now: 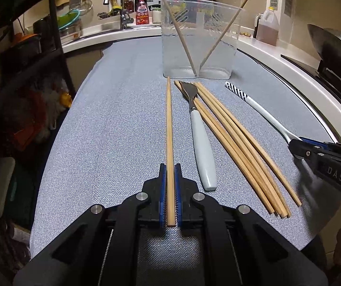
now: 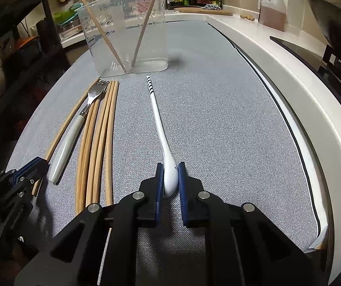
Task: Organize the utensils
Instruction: 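Grasp a wooden chopstick with the left gripper while the right gripper grasps the white spoon, then carry the chopstick and the white spoon up over the clear container with both grippers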
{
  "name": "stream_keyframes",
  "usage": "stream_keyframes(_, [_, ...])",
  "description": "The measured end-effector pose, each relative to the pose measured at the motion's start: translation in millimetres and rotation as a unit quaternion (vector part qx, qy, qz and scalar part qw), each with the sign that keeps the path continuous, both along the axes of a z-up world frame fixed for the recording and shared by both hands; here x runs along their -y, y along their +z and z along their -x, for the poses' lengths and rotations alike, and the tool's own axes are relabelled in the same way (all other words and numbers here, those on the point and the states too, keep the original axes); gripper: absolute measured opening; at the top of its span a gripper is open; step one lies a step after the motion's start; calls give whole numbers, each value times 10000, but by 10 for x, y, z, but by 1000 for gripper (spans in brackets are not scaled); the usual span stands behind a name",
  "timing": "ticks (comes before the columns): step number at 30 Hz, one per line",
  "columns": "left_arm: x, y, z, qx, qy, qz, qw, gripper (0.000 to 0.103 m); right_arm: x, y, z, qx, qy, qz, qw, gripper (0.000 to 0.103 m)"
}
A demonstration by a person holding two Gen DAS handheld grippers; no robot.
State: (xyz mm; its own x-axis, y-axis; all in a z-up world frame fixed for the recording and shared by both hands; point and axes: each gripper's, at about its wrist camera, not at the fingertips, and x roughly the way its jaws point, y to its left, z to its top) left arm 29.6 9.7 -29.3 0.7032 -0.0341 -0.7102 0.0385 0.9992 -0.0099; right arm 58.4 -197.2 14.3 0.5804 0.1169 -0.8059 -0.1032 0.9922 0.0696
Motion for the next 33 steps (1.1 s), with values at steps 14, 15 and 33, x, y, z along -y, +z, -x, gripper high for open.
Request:
stream_keyframes(14, [4, 85, 52, 200, -15, -7, 9998, 7, -22, 82, 82, 243, 34, 79, 9997, 11])
stream_keyframes(15, [8, 90, 60, 216, -24, -4, 9998, 7, -22, 90, 87, 260, 35, 84, 9996, 11])
stream_keyframes(33, [-109, 401, 192, 645, -9, 419, 9970, 7, 2, 358, 296, 360, -243, 93, 9990, 11])
